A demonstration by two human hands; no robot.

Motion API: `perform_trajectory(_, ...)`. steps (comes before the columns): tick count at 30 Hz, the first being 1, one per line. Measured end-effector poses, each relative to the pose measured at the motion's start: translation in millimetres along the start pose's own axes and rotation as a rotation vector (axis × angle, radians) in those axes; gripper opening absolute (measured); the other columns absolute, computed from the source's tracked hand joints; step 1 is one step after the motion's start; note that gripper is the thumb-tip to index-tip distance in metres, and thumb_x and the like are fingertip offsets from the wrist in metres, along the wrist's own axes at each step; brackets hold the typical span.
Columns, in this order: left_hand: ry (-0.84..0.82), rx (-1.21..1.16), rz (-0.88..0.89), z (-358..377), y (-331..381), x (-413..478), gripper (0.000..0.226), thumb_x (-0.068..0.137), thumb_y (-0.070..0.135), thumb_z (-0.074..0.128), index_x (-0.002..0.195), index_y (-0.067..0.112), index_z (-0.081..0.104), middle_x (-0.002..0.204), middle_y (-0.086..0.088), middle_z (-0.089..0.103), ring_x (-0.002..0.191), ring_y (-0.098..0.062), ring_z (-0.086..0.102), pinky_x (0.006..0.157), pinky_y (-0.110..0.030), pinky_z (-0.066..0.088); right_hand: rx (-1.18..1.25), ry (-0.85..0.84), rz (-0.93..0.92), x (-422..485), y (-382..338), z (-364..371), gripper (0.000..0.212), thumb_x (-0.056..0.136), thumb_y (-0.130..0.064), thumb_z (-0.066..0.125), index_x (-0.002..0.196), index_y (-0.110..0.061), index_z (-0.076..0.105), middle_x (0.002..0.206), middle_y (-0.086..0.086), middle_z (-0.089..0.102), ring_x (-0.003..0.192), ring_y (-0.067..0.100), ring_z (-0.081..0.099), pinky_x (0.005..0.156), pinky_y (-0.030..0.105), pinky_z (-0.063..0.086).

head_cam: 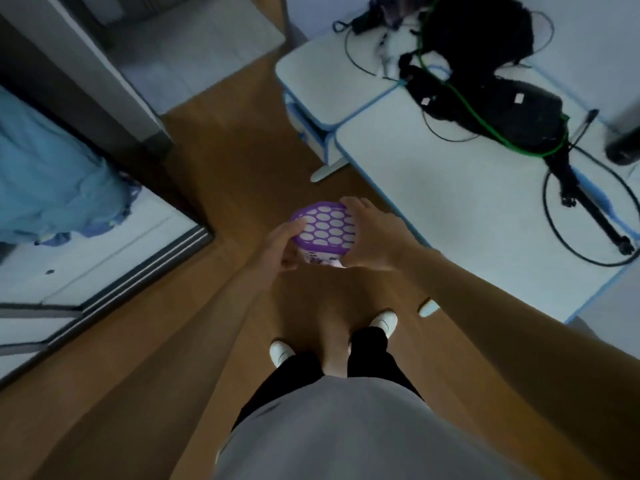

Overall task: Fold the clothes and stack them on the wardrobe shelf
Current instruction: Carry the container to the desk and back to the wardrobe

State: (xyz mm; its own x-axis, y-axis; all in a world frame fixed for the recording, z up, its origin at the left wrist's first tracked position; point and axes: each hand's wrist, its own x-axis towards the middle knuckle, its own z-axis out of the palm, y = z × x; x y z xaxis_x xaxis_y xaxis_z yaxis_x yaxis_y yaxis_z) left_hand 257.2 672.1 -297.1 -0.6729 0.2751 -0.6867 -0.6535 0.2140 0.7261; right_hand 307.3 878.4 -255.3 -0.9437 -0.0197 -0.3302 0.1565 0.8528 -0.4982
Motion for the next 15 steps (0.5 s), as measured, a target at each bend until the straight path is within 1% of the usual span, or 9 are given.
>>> perform_trajectory(3,0.115,-0.018,0.092,-67.8,10.6,-39.5,0.048,0.061,0.073,0.066,0.094,0.038,0.073,0.092,0.012,0.077,0.096,-0.024,0.069,0.077,-0.034,0.049,-0.004,-0.025,-0.116,20.1,-74.3,7.9,0.109,0.058,-0.051,0.086,0.147,-0.033,0.026,0.14,-0.005,0.048,0.12,0.021,0.055,0.091,0.037,0.05)
perform_trajectory(6,0.246,-0.032,0.158,-133.5,26.2,-77.8,0.054,0.065,0.071,0.06,0.098,0.03,0.071,0.09,0.01,0.078,0.092,-0.021,0.071,0.078,-0.035,0.05,-0.004,-0.009,-0.287,39.9,-146.2,12.5,0.104,0.063,-0.051,0.085,0.147,-0.028,0.028,0.139,-0.003,0.049,0.122,0.018,0.054,0.094,0.036,0.05)
perform_trajectory(8,0.291,-0.044,0.187,-176.7,38.7,-101.5,0.05,0.071,0.069,0.058,0.1,0.03,0.071,0.093,0.009,0.078,0.092,-0.022,0.073,0.081,-0.037,0.051,-0.002,0.005,-0.381,53.7,-192.6,14.3,0.101,0.066,-0.052,0.084,0.148,-0.027,0.03,0.14,-0.003,0.049,0.123,0.016,0.053,0.096,0.035,0.047)
perform_trajectory(9,0.303,-0.05,0.201,-197.5,45.6,-113.5,0.048,0.074,0.068,0.057,0.103,0.031,0.071,0.096,0.009,0.078,0.092,-0.023,0.073,0.078,-0.035,0.051,0.002,0.011,-0.419,60.5,-215.6,15.0,0.099,0.067,-0.054,0.083,0.148,-0.027,0.032,0.14,-0.004,0.05,0.122,0.014,0.053,0.095,0.033,0.045)
perform_trajectory(10,0.319,-0.058,0.218,-217.7,52.3,-125.2,0.049,0.076,0.067,0.057,0.105,0.031,0.07,0.099,0.009,0.078,0.088,-0.023,0.073,0.071,-0.031,0.05,0.006,0.013,-0.456,67.0,-238.4,15.5,0.099,0.067,-0.055,0.083,0.147,-0.027,0.033,0.141,-0.004,0.051,0.121,0.013,0.053,0.093,0.031,0.045)
perform_trajectory(12,0.37,-0.072,0.246,-255.9,65.2,-145.5,0.053,0.075,0.067,0.056,0.108,0.027,0.069,0.102,0.006,0.077,0.075,-0.021,0.071,0.059,-0.025,0.046,0.006,0.006,-0.527,80.0,-283.3,15.2,0.098,0.067,-0.057,0.083,0.146,-0.027,0.035,0.139,-0.004,0.055,0.117,0.011,0.056,0.091,0.029,0.05)
perform_trajectory(14,0.421,-0.081,0.276,-289.8,77.8,-161.6,0.058,0.072,0.069,0.055,0.107,0.025,0.07,0.101,0.001,0.077,0.064,-0.017,0.067,0.051,-0.022,0.044,0.015,-0.011,-0.591,93.9,-327.1,12.9,0.095,0.066,-0.058,0.083,0.144,-0.027,0.038,0.136,-0.005,0.058,0.114,0.01,0.058,0.09,0.031,0.054)
perform_trajectory(15,0.447,-0.091,0.292,-306.0,84.1,-168.3,0.06,0.072,0.071,0.054,0.107,0.024,0.07,0.101,0.0,0.077,0.062,-0.017,0.066,0.05,-0.022,0.044,0.027,-0.019,-0.62,101.7,-348.9,10.8,0.093,0.066,-0.058,0.084,0.142,-0.026,0.04,0.133,-0.006,0.059,0.113,0.01,0.059,0.09,0.033,0.056)
